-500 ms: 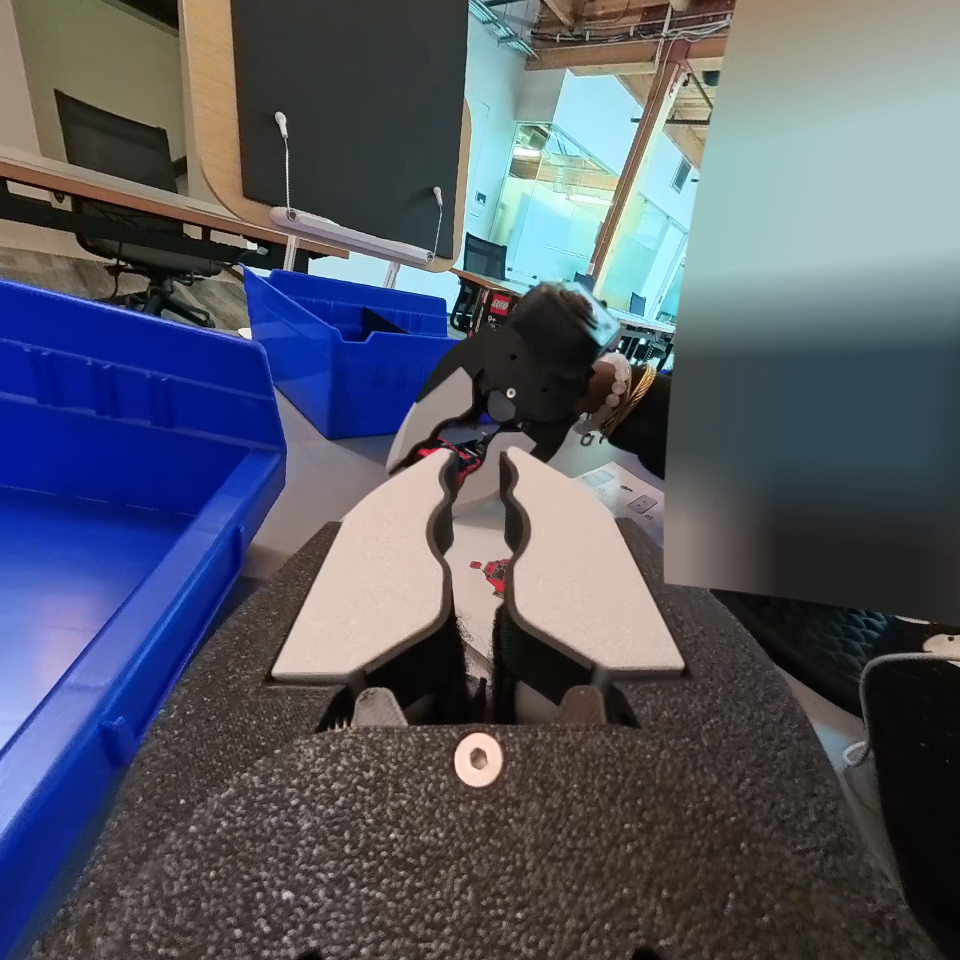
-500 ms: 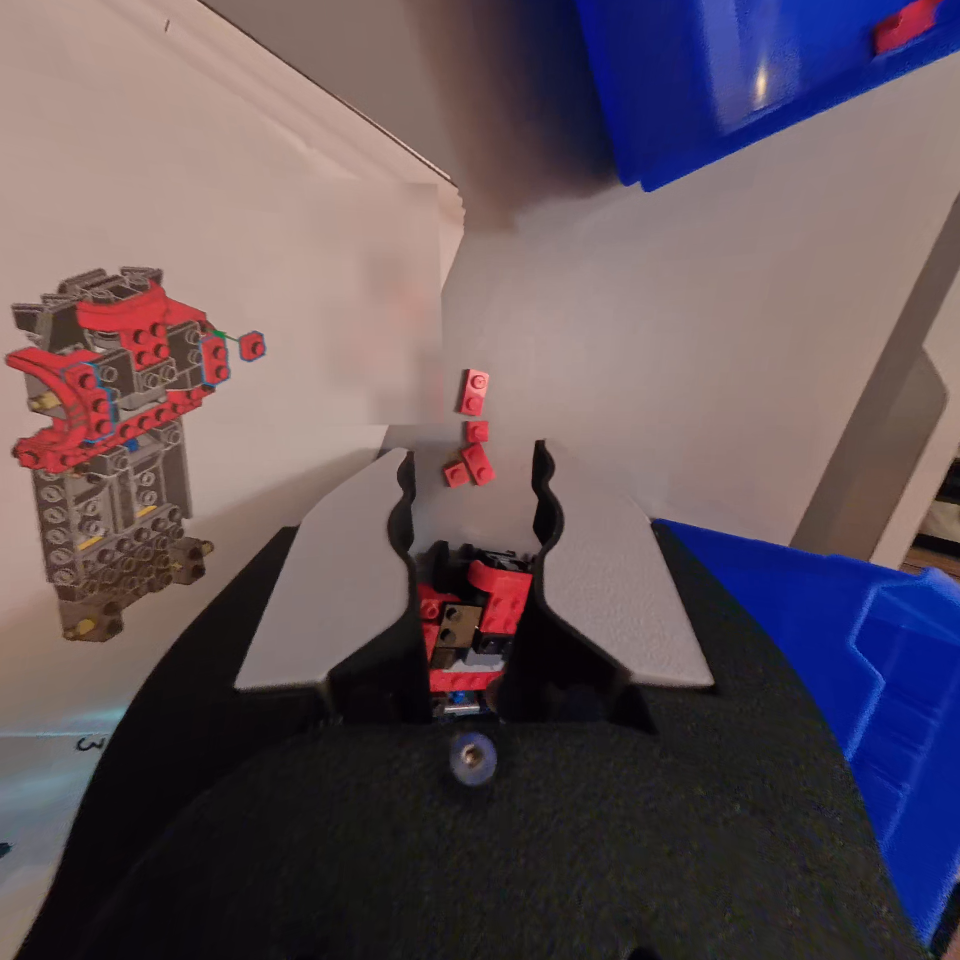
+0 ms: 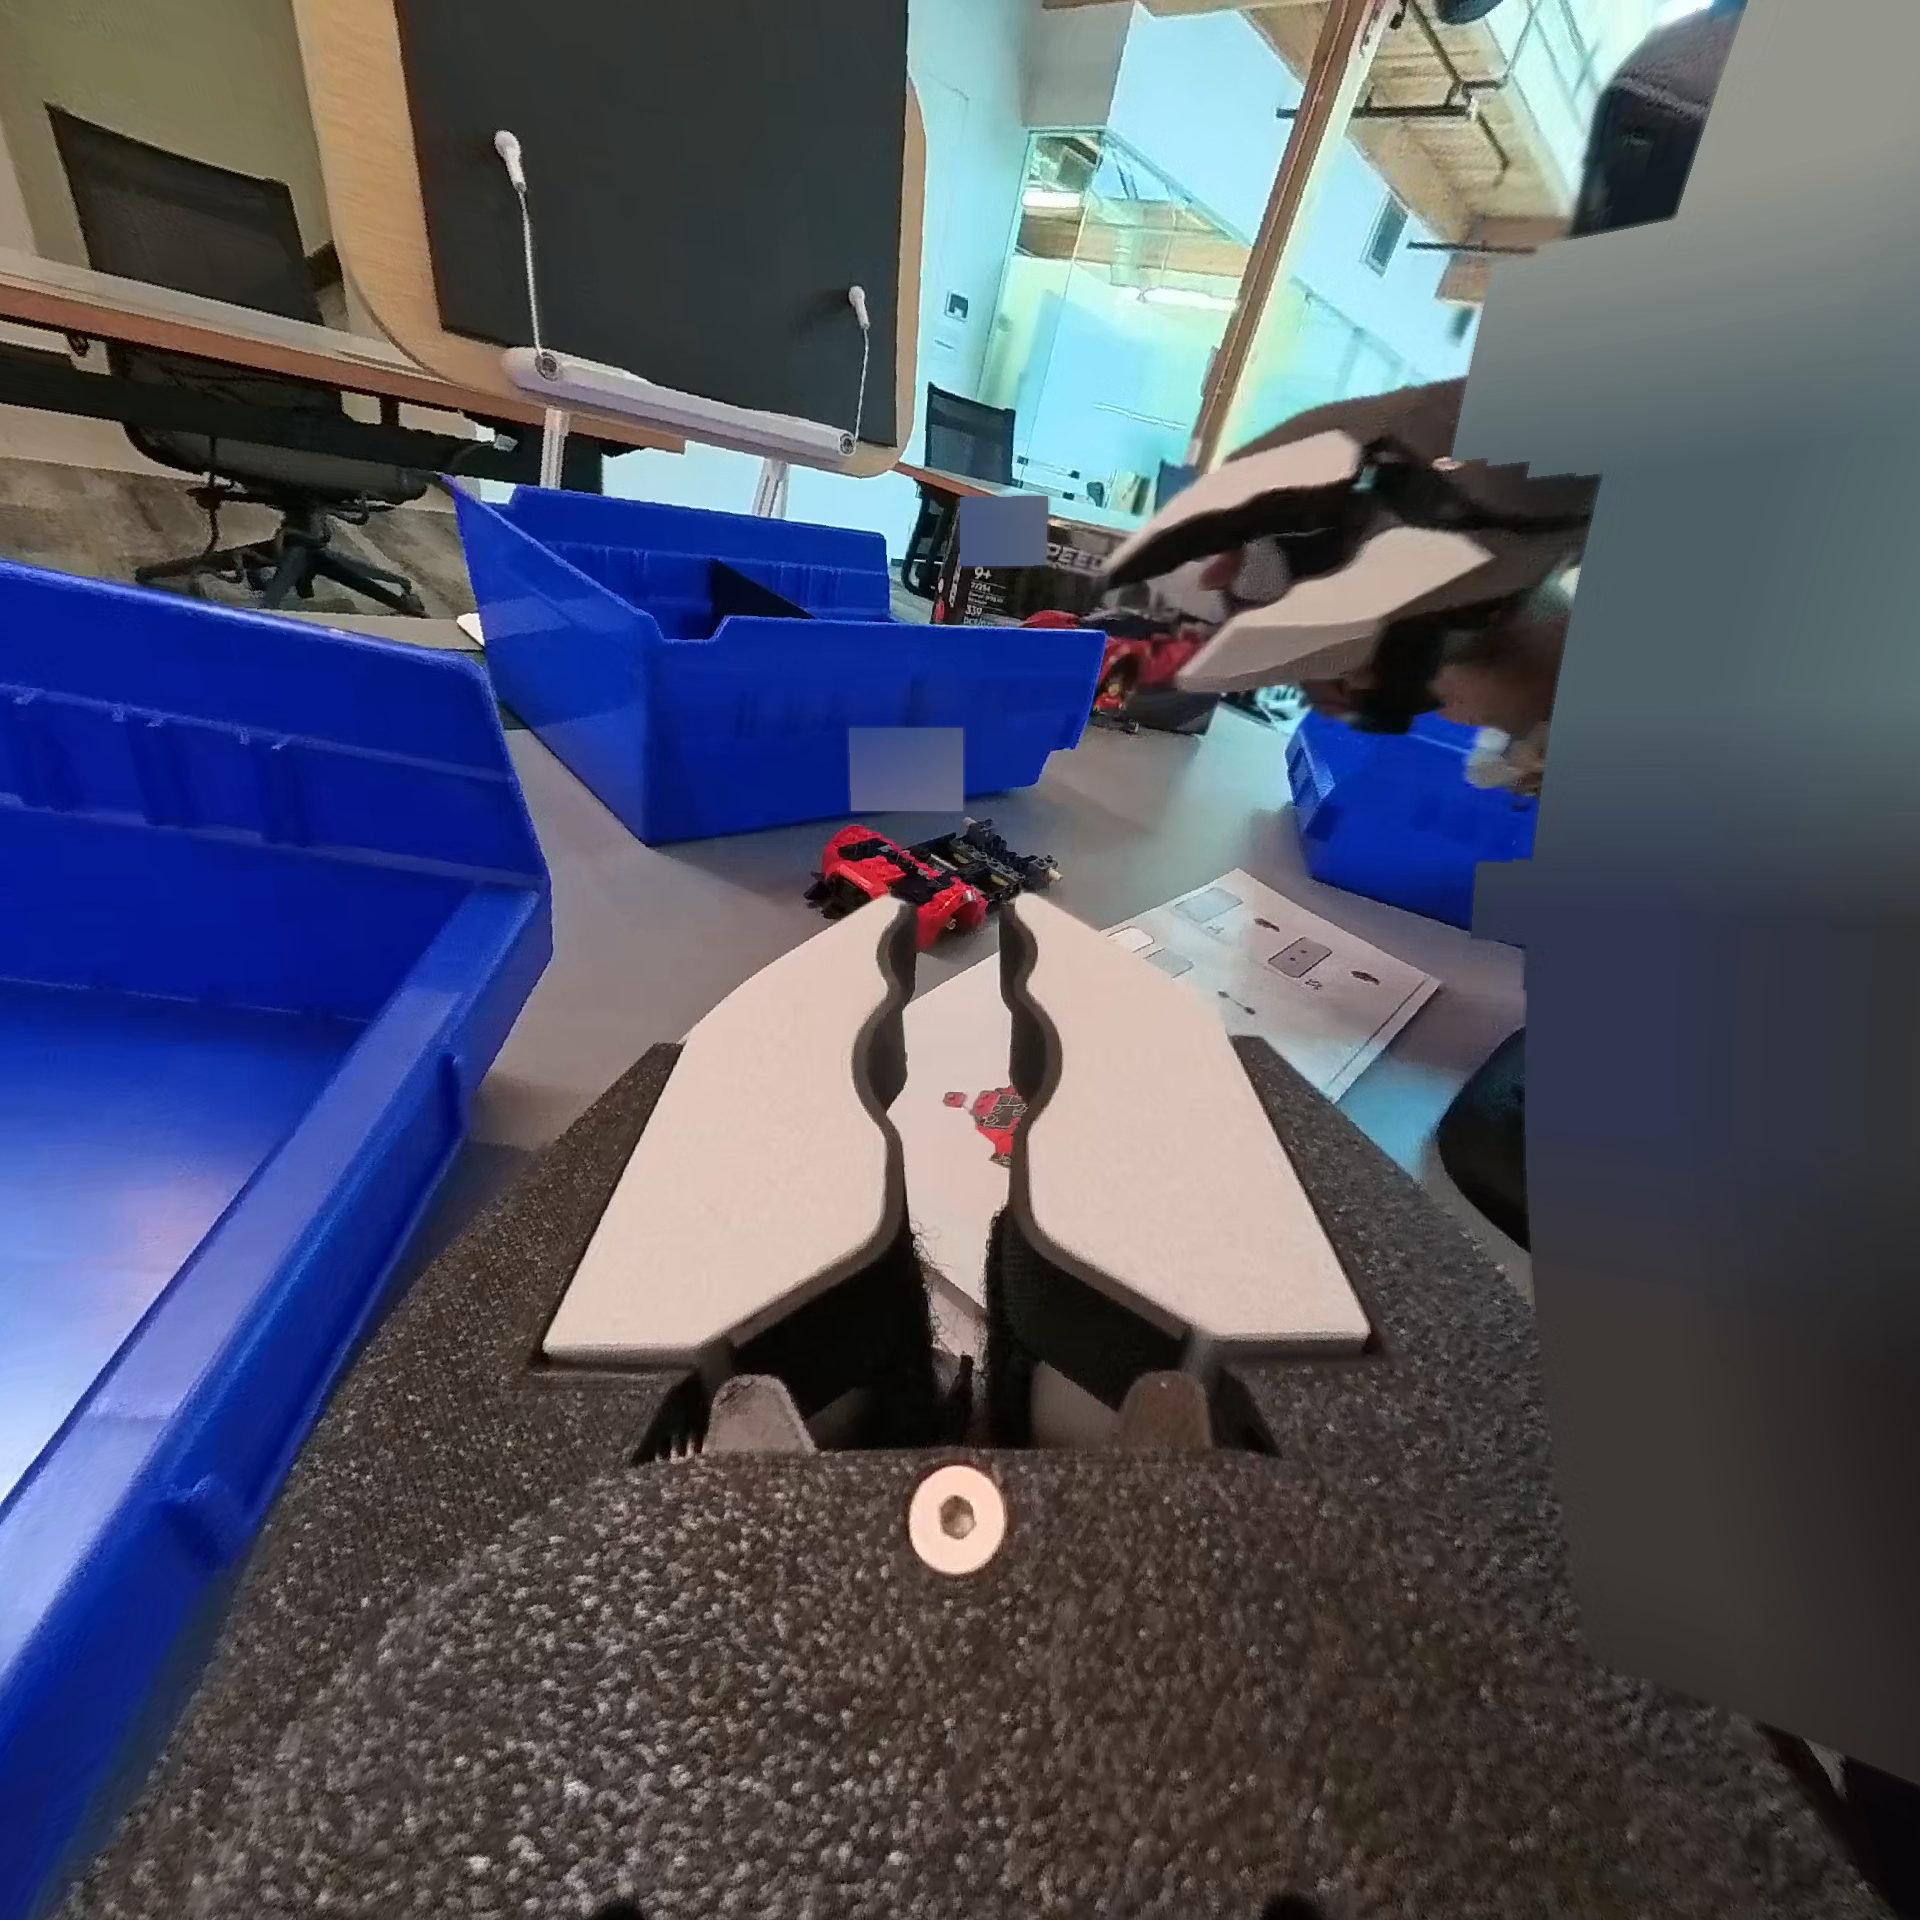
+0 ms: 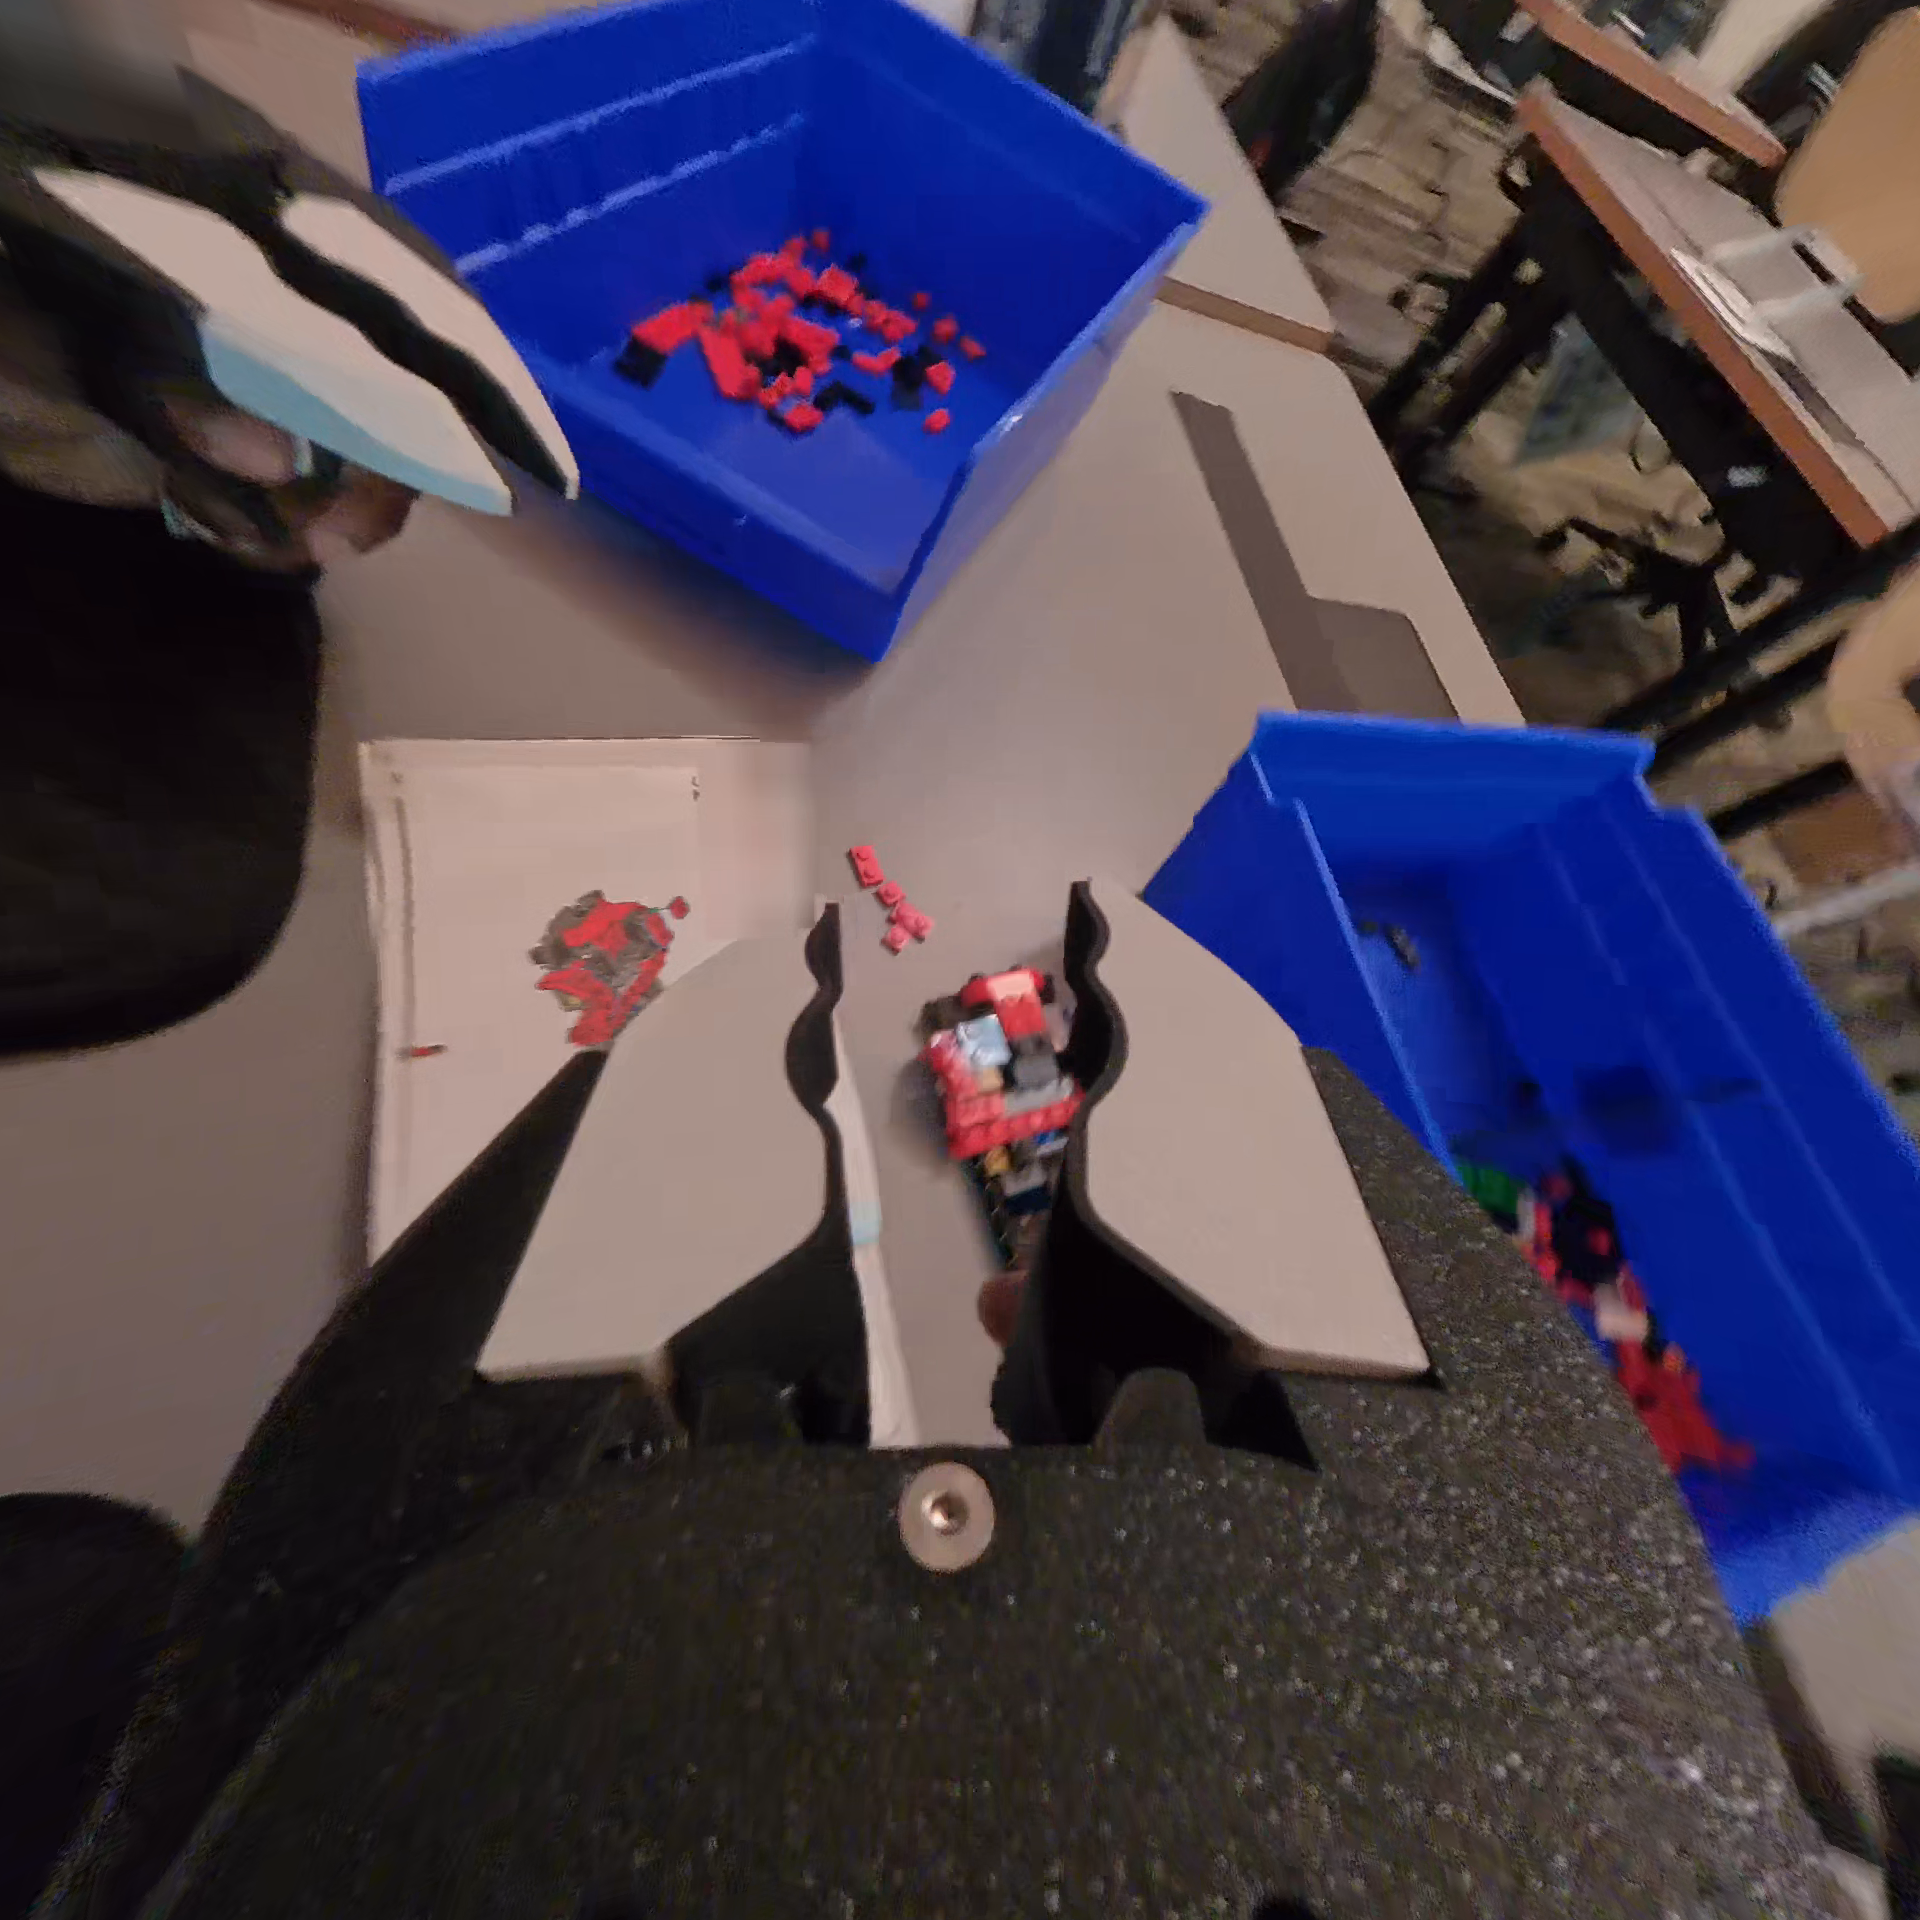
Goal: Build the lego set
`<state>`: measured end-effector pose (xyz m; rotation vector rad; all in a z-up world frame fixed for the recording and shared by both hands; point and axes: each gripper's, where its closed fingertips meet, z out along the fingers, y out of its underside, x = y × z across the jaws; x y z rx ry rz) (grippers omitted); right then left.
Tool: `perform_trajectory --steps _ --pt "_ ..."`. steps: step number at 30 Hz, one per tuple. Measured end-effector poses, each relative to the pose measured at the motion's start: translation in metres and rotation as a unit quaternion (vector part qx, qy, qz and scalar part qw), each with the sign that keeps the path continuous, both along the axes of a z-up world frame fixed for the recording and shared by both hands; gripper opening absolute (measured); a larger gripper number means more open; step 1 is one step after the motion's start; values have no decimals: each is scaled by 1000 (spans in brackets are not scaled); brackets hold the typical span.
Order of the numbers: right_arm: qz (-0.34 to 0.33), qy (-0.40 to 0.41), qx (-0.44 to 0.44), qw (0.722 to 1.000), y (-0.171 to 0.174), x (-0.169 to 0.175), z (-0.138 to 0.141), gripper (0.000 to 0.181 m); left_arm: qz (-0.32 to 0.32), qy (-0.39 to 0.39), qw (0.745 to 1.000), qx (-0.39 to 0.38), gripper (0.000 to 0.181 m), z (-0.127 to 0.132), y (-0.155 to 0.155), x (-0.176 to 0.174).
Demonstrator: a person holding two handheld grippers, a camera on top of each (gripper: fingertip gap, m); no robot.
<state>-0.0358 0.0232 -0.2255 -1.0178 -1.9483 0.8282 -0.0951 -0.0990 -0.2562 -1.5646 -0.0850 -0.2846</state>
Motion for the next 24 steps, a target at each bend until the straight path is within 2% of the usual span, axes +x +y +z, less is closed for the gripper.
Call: perform_trajectory --steps 3,6,9,11,13,15,16,17,18,19,20,21,22,24 --pt "-62 8 -55 997 7 38 0 47 -3 17 1000 -11 17 -2 2 3" --pt "-111 11 -95 989 17 72 -14 54 -23 43 998 -42 28 -4 5 13" --pt "-140 29 -170 975 22 94 -29 65 -47 37 996 -61 50 4 6 25" --pt "-137 34 -241 960 18 100 -37 92 -47 30 997 -56 73 16 8 29" --pt "-114 39 -311 943 8 101 -42 114 -28 37 997 -67 105 23 11 28" --pt "-97 44 -321 941 1 98 -51 123 -1 64 993 -96 122 23 14 23" --pt "-93 47 -310 945 0 95 -58 122 12 82 991 -105 122 23 16 21" --pt "-84 48 -297 950 -4 94 -64 113 22 100 989 -104 109 26 18 19" --pt "-69 44 -285 955 -9 94 -69 98 23 122 988 -91 70 30 19 21" --pt "-65 37 -270 960 -12 94 -75 79 24 144 987 -65 17 38 20 24" --pt "-64 29 -251 965 -12 95 -81 51 41 160 986 -32 0 47 22 24" --pt "-61 28 -236 969 -13 97 -85 27 67 167 984 -8 0 54 24 21" --pt "-53 30 -230 971 -14 98 -87 12 79 169 982 -4 0 55 28 20" --pt "-29 31 -238 970 -21 100 -87 2 71 171 982 -32 0 42 39 24"
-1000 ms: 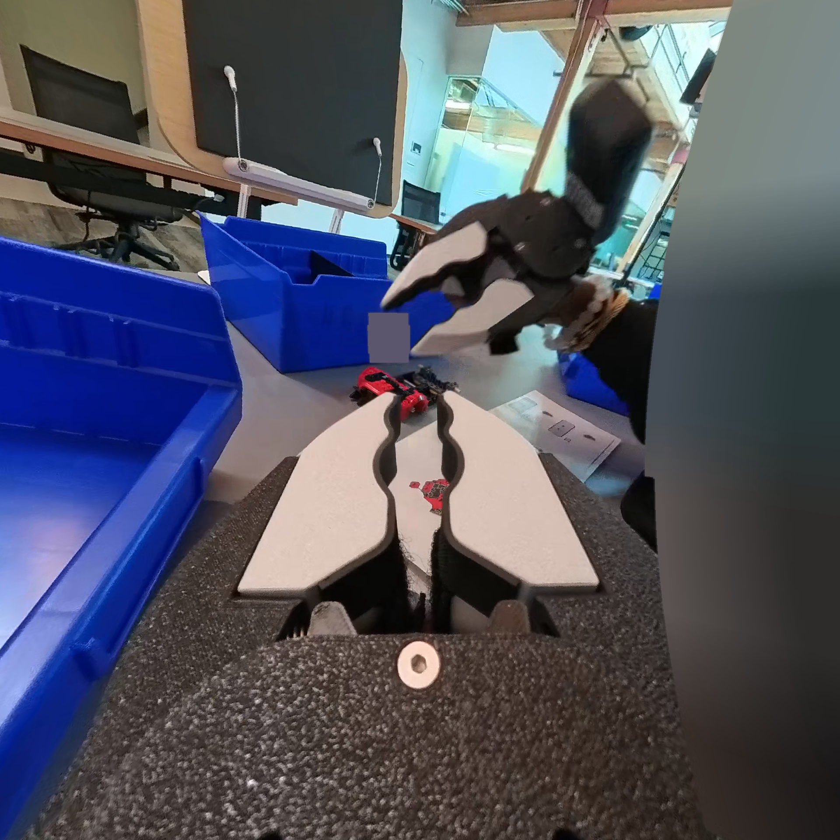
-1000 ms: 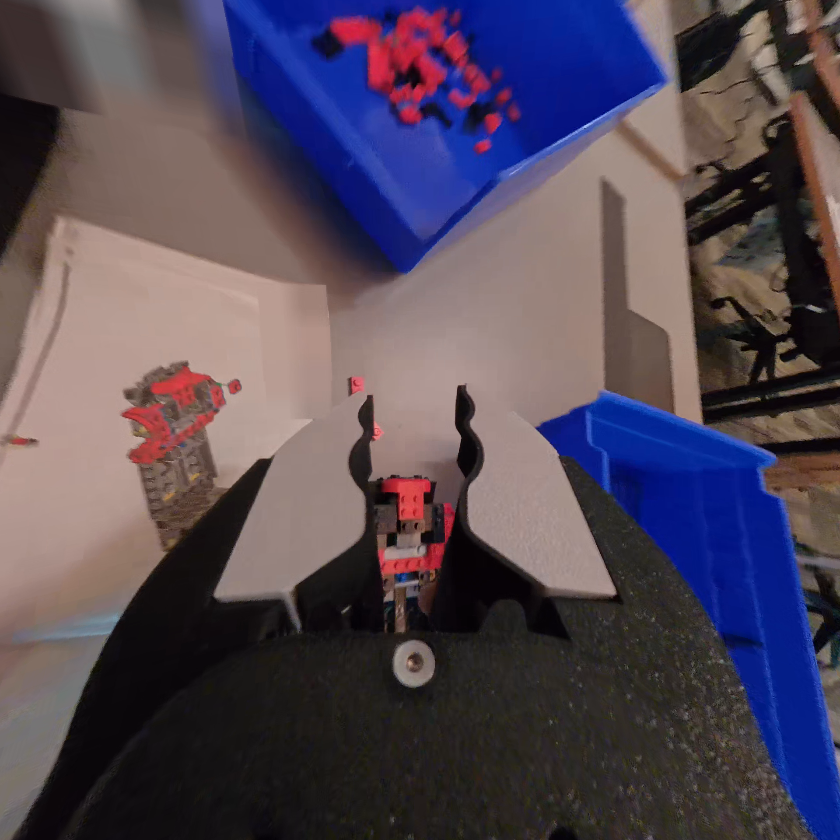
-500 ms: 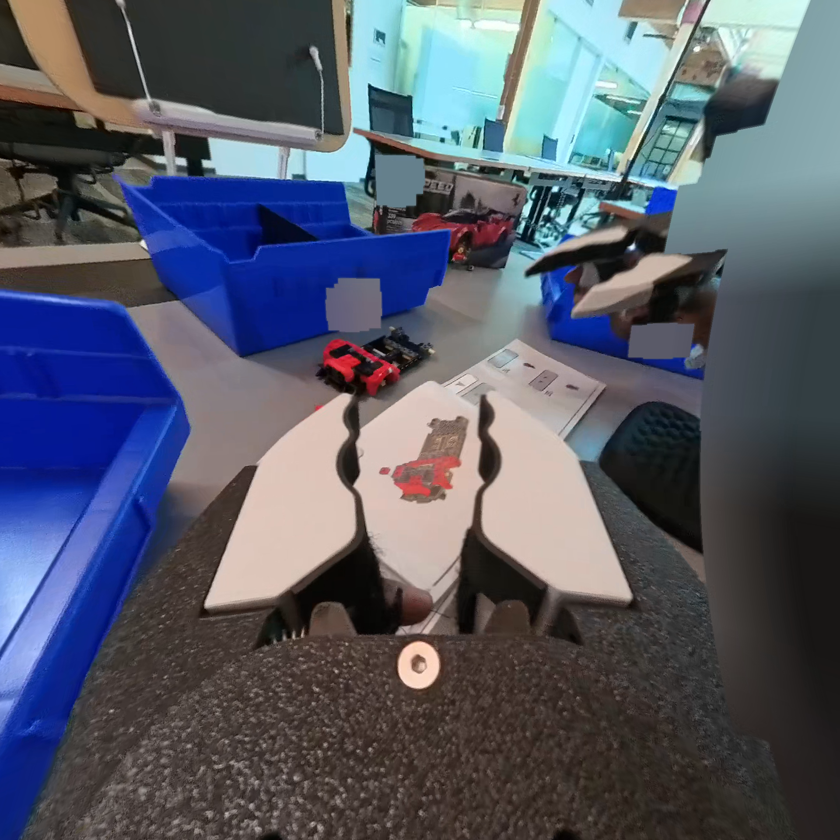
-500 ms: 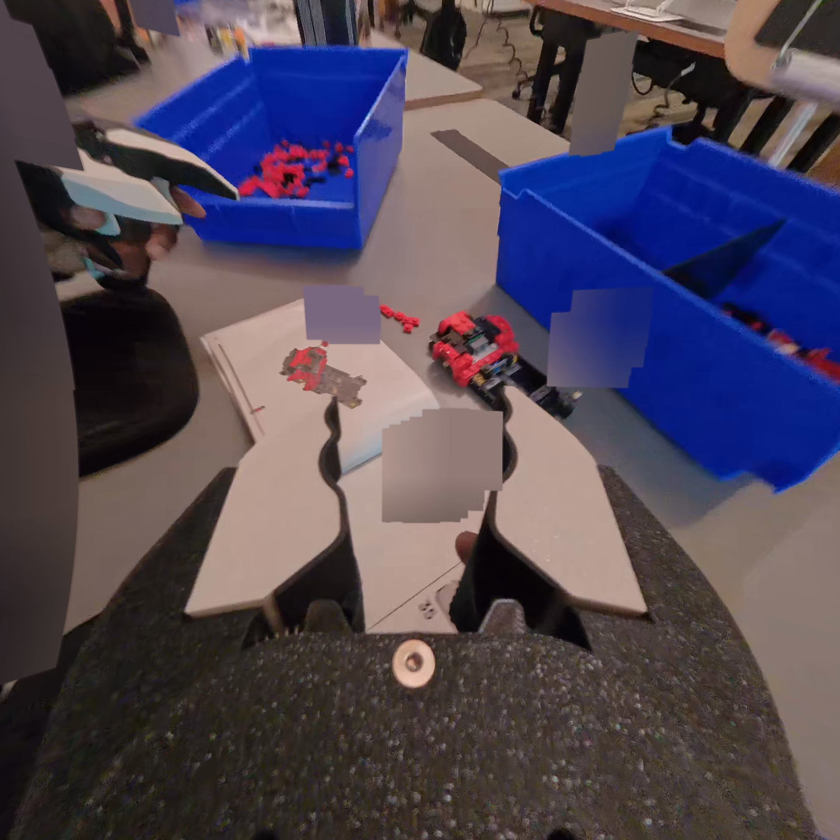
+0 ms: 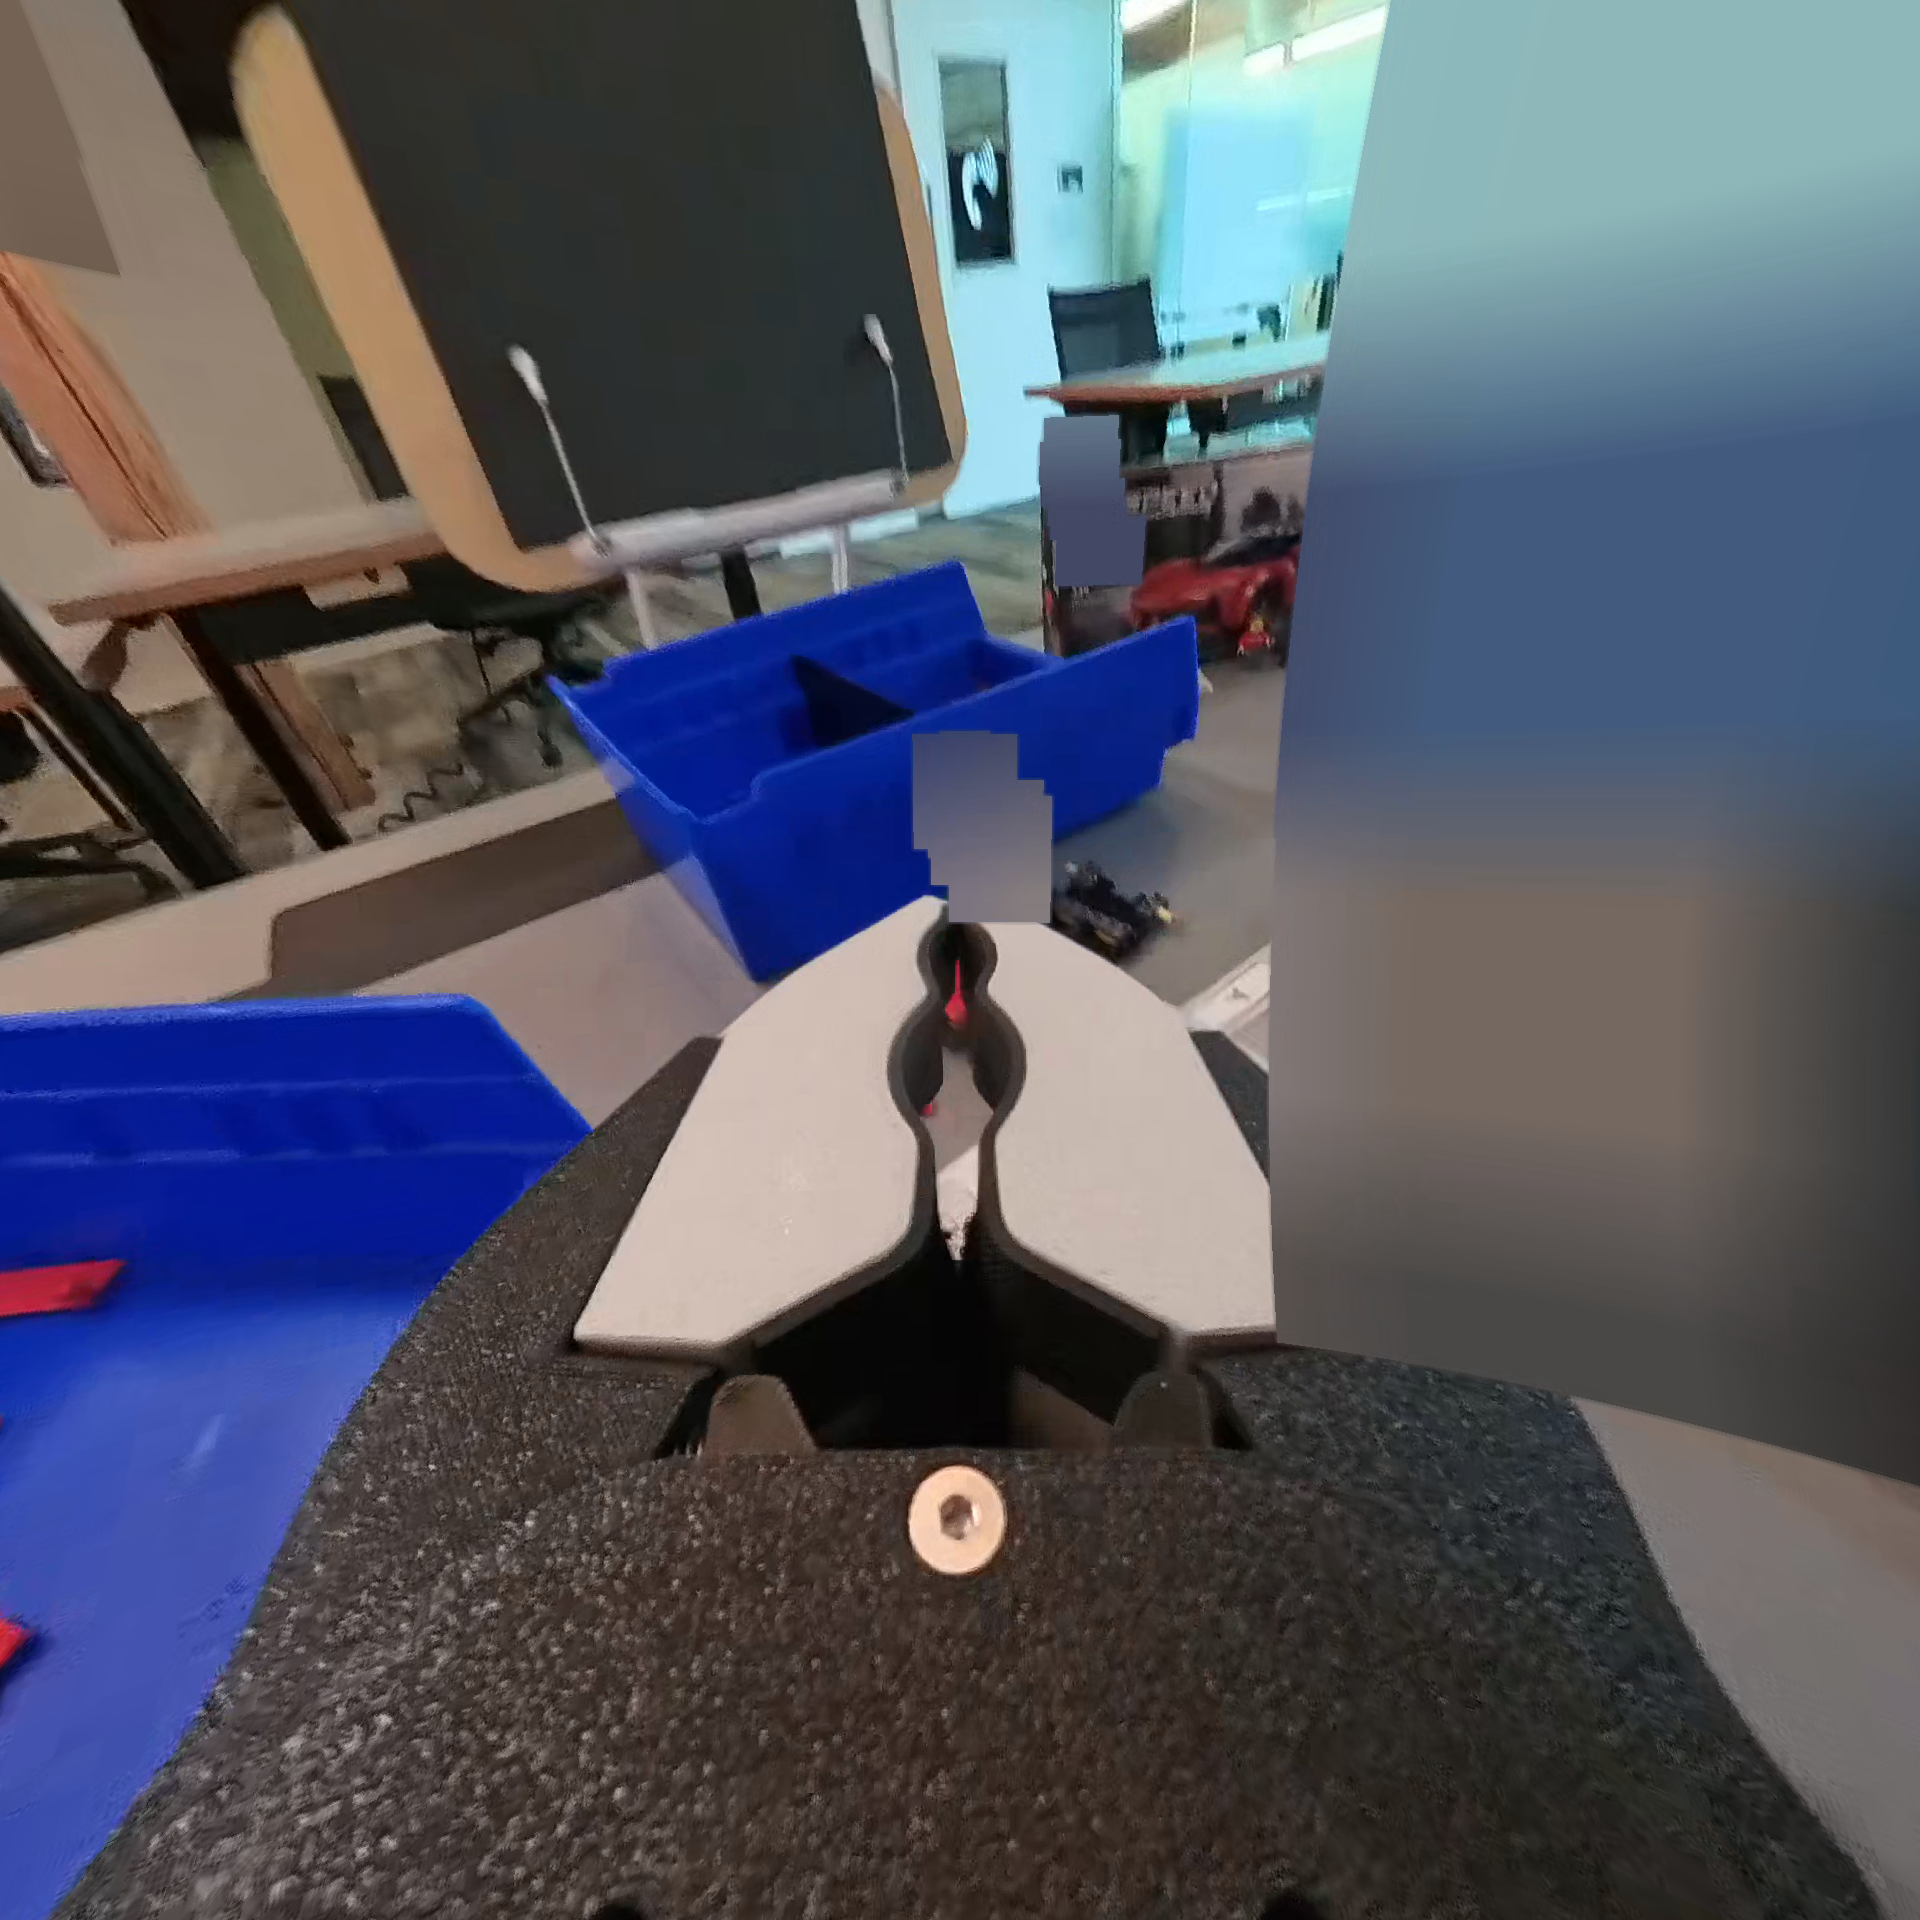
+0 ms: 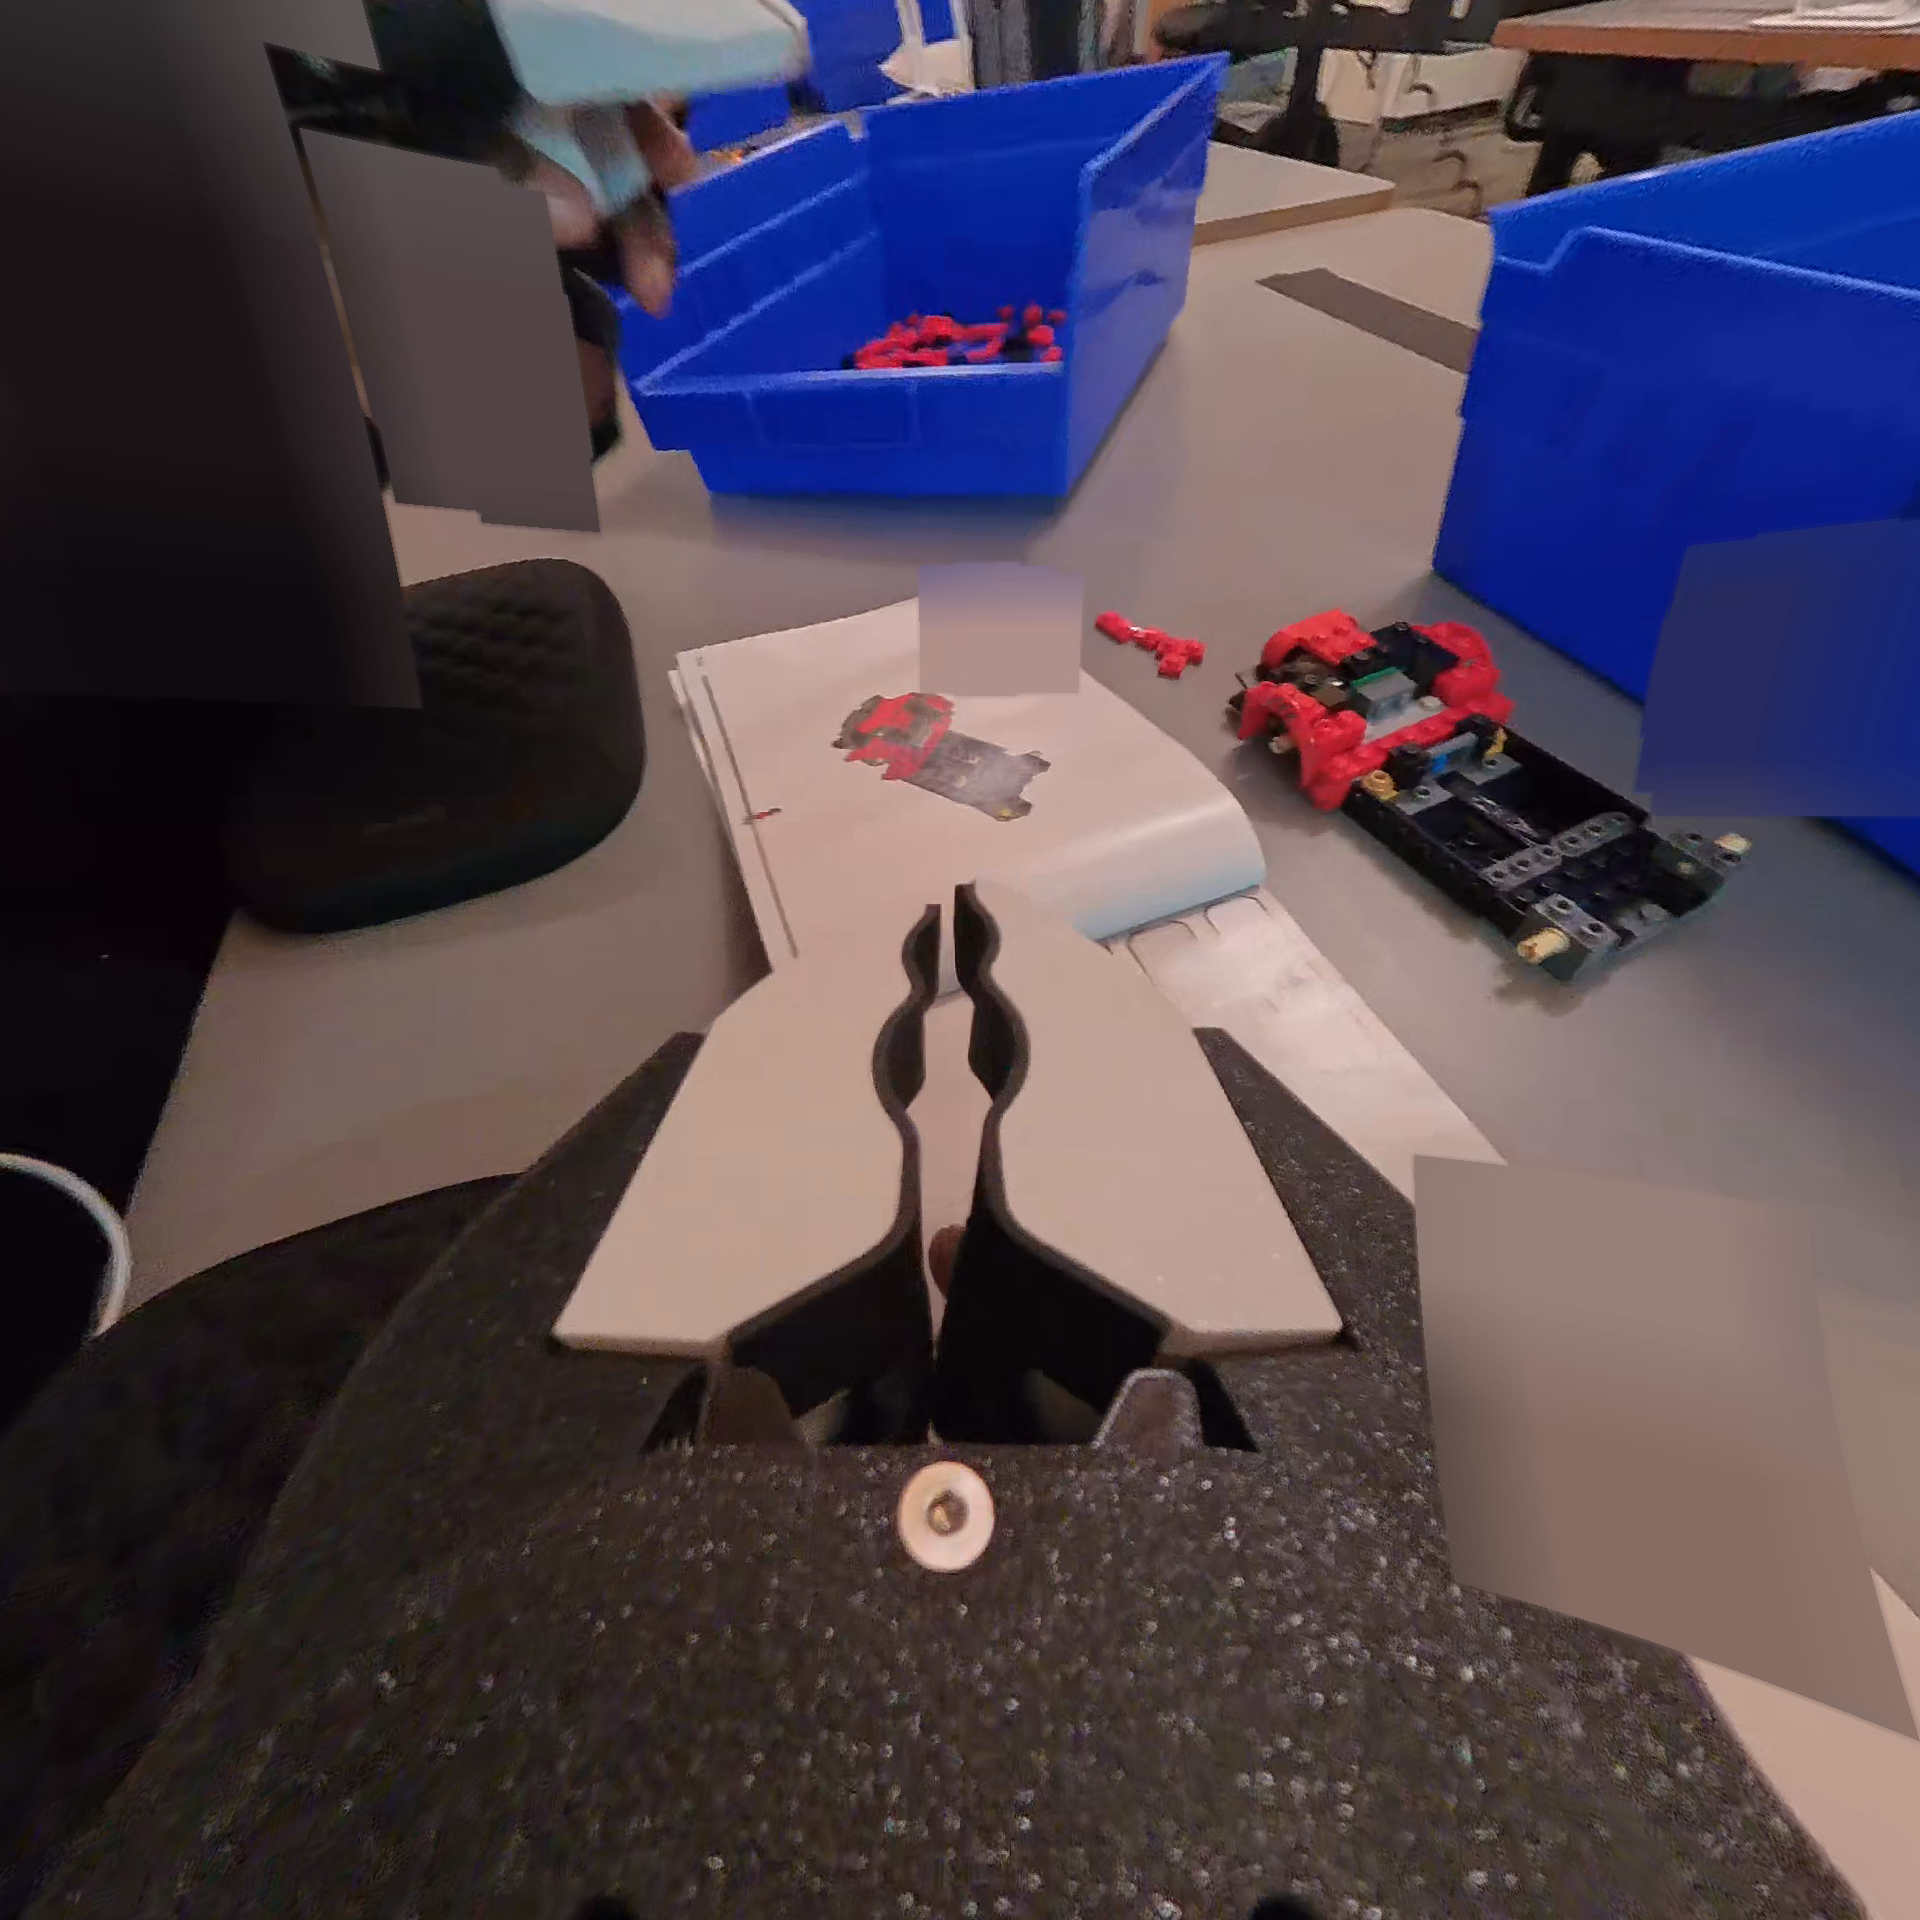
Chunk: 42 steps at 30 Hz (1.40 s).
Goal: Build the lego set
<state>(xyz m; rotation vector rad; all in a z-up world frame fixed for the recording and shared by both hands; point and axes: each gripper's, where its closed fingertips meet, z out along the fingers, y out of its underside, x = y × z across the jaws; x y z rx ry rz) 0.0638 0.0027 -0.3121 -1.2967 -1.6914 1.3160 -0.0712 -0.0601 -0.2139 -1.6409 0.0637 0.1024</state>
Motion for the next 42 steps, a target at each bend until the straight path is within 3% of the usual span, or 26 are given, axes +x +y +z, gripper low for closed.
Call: perform_trajectory --steps 6,11,15,20,24,32,42 --pt "17 -24 -1 1000 -4 -1 -7 2 -35 -34 996 -69 0 -55 19 12" --pt "33 -51 2 998 -9 -2 -14 0 -24 -70 993 -92 0 -68 7 1" --pt "49 -64 0 997 -13 -8 -13 0 3 -76 992 -97 0 -71 1 -12" --pt "12 -35 5 999 0 -45 16 5 -3 -105 988 -110 1 -76 2 -14" --pt "-23 -6 21 999 11 -70 3 4 3 -101 989 -106 6 -76 1 -15" --pt "0 29 7 1000 8 -66 10 3 18 -124 990 -72 6 -68 -3 -23" --pt "74 -38 84 993 -18 -66 -15 3 17 -109 990 -87 3 -71 -1 -20"
